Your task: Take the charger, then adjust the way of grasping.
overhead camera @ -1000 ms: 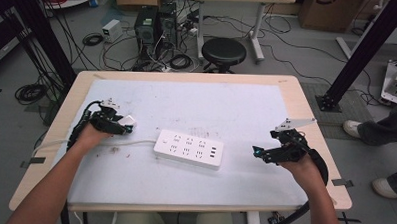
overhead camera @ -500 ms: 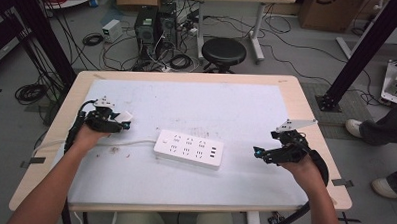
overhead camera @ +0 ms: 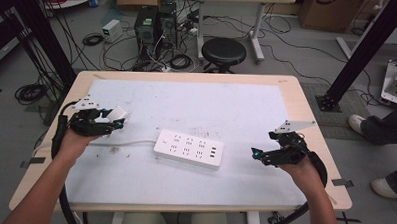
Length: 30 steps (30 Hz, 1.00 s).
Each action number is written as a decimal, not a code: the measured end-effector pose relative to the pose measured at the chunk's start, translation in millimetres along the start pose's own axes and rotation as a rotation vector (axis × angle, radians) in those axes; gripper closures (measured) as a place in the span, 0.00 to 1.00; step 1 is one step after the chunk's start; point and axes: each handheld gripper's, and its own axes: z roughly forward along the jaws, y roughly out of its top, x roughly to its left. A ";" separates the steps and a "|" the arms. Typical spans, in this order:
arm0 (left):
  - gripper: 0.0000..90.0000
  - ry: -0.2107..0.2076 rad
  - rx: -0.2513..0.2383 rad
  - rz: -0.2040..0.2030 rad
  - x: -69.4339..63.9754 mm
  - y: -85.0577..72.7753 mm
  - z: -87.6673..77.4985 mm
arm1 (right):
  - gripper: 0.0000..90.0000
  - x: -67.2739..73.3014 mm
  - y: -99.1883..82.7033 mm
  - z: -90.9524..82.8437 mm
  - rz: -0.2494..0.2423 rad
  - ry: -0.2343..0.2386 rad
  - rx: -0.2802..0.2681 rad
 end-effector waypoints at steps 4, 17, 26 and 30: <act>0.47 -0.019 -0.015 0.026 -11.9 1.4 -13.8 | 0.14 4.9 1.1 -0.2 -0.018 0.005 -0.002; 0.47 -0.069 -0.048 0.069 -34.7 -0.7 -24.7 | 0.14 7.5 8.5 -3.7 -0.037 0.007 -0.012; 0.47 -0.109 -0.045 0.151 -52.4 5.9 -26.6 | 0.14 12.1 8.8 -1.2 -0.026 0.025 0.004; 0.47 -0.135 -0.039 0.185 -60.5 6.4 -22.7 | 0.14 13.1 8.2 0.8 -0.003 0.039 0.012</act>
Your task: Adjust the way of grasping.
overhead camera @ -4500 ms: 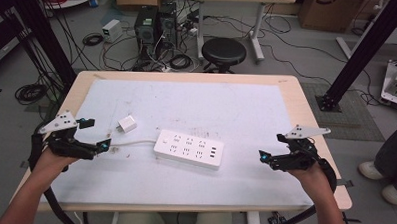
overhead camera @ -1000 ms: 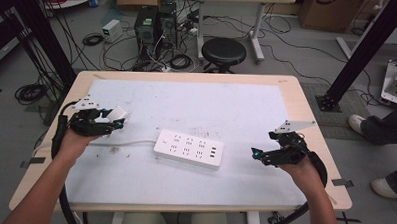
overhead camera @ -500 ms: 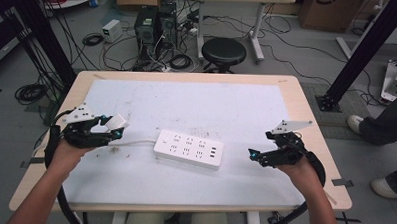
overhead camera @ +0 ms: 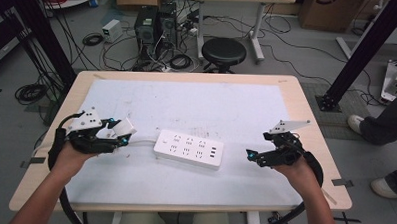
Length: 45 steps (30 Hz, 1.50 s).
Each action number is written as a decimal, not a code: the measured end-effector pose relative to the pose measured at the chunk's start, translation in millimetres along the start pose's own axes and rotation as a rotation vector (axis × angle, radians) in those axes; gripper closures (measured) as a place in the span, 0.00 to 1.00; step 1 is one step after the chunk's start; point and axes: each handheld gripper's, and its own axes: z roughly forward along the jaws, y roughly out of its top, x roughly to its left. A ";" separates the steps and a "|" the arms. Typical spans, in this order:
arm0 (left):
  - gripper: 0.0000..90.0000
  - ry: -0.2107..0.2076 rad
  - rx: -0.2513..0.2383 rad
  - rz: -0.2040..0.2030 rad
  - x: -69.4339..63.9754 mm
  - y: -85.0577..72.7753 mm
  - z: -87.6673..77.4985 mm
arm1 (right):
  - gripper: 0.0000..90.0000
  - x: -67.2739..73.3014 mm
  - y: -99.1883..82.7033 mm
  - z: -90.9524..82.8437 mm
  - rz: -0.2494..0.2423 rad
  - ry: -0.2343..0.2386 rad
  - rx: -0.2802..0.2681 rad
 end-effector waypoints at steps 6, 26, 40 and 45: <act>0.47 -0.050 -0.007 0.052 -15.9 6.0 10.9 | 0.14 4.5 -1.1 2.6 0.050 0.056 -0.005; 0.47 -0.199 -0.014 0.246 -63.3 33.3 45.3 | 0.14 34.6 33.4 25.0 0.137 0.328 -0.030; 0.47 -0.245 -0.029 0.330 -89.5 45.5 70.9 | 0.17 52.9 58.9 53.2 0.217 0.514 0.008; 0.47 -0.257 -0.027 0.349 -97.0 47.7 81.5 | 0.18 57.1 62.9 61.5 0.260 0.567 0.023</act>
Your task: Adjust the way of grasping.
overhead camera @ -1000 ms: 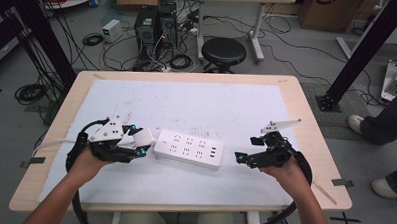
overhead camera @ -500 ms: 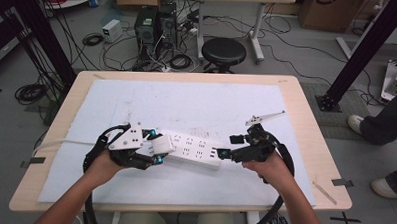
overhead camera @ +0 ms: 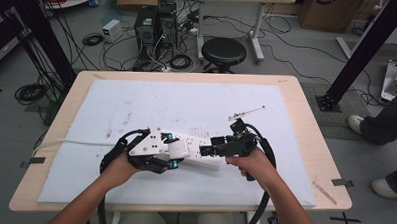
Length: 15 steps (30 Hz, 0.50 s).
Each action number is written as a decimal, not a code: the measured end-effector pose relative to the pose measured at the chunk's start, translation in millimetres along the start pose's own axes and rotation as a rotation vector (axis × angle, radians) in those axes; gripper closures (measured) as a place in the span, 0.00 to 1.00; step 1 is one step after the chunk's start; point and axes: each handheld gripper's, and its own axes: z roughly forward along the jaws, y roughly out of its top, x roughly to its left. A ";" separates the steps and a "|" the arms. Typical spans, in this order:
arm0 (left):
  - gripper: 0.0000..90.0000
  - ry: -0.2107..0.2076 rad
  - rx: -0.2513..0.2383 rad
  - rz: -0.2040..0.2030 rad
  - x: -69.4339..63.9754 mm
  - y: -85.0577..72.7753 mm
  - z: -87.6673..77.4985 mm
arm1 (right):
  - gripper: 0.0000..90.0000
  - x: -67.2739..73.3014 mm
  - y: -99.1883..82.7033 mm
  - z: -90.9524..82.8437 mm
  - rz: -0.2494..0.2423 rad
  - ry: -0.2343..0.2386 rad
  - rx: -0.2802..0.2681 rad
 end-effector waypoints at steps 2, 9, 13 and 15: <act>0.47 -0.002 -0.006 0.002 -1.1 1.8 3.9 | 0.18 -0.4 0.7 3.4 0.006 0.015 0.000; 0.47 -0.009 -0.021 0.021 -5.6 9.0 15.0 | 0.22 -1.6 3.0 14.7 0.046 0.064 0.012; 0.47 -0.011 -0.028 0.028 -6.6 11.1 18.1 | 0.26 -3.8 3.0 20.1 0.076 0.099 0.026; 0.47 -0.013 -0.026 0.036 -6.7 11.8 19.2 | 0.28 -5.3 2.6 22.7 0.100 0.117 0.025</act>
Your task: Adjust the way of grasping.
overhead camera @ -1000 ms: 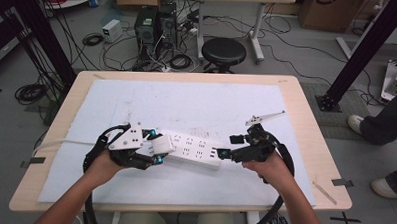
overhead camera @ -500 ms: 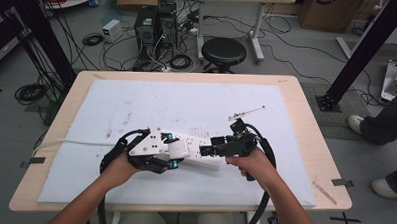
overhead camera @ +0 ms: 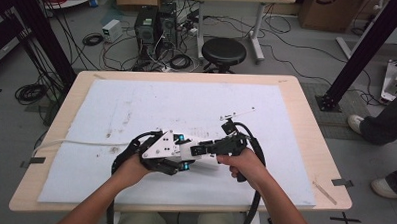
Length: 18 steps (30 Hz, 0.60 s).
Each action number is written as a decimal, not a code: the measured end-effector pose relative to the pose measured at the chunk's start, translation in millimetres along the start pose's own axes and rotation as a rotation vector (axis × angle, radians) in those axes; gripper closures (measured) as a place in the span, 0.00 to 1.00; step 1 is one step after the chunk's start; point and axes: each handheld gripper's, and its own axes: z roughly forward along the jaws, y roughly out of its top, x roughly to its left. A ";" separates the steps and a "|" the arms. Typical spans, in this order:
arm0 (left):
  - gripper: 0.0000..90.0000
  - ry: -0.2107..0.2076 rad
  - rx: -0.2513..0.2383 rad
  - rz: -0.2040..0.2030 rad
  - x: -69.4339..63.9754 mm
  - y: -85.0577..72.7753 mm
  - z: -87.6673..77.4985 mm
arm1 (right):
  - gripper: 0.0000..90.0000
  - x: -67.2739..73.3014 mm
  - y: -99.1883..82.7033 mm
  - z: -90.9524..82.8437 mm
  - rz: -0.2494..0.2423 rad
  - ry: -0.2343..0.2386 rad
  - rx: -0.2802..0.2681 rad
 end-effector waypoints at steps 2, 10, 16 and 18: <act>0.47 0.001 0.000 0.004 -0.8 0.6 1.2 | 0.30 -2.9 0.2 2.5 0.016 0.018 -0.002; 0.47 0.003 0.003 0.021 -1.9 2.3 2.7 | 0.49 -7.8 -0.2 9.3 0.056 0.074 0.015; 0.47 0.004 0.002 0.031 -1.8 2.6 3.0 | 0.63 -11.4 -1.2 10.9 0.094 0.135 0.012; 0.47 0.005 0.001 0.032 -2.2 2.4 2.8 | 0.65 -13.0 -1.5 10.8 0.115 0.147 0.018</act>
